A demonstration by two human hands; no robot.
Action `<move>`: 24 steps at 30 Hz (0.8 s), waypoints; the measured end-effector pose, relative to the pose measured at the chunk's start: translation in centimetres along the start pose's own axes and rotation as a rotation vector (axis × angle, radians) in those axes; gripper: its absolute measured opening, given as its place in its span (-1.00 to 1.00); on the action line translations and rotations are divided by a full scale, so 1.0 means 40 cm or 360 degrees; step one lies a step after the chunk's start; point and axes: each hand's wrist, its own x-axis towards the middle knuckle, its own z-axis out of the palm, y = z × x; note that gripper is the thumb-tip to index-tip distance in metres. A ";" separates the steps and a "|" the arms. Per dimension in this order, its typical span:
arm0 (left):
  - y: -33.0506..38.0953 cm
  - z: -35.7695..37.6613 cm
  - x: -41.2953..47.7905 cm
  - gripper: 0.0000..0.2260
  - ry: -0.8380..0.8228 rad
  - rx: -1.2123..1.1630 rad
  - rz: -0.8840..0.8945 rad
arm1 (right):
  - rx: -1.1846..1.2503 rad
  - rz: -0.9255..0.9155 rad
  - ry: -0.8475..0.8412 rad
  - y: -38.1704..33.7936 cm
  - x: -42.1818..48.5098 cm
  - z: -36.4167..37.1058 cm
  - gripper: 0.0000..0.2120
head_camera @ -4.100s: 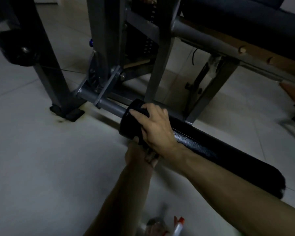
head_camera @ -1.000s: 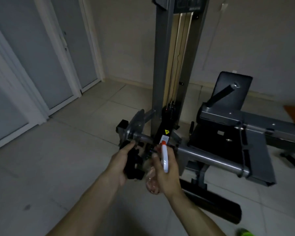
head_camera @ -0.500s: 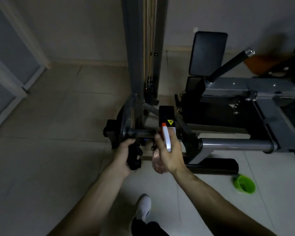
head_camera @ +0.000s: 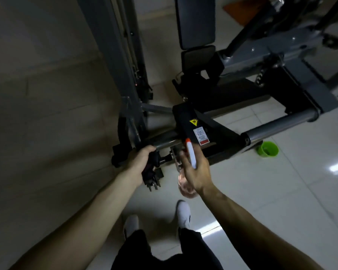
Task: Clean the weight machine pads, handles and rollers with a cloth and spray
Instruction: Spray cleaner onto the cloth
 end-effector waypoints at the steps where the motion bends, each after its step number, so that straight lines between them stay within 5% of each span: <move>1: 0.010 -0.006 0.024 -0.67 -0.0048 0.0060 -0.0009 | -0.0009 0.0067 0.0098 0.025 -0.020 0.023 -0.88; 6: 0.031 -0.051 0.094 -0.66 -0.0338 0.0301 -0.0093 | -0.0213 0.0409 0.0234 0.116 -0.123 0.145 -0.60; 17: 0.049 -0.208 0.146 -0.78 -0.0546 0.0562 -0.0016 | 0.0144 0.0888 0.0494 0.048 -0.148 0.338 -0.72; 24: 0.079 -0.218 0.144 -0.75 -0.0678 0.0558 -0.0057 | 0.0229 0.0826 0.0627 0.006 -0.148 0.351 -0.71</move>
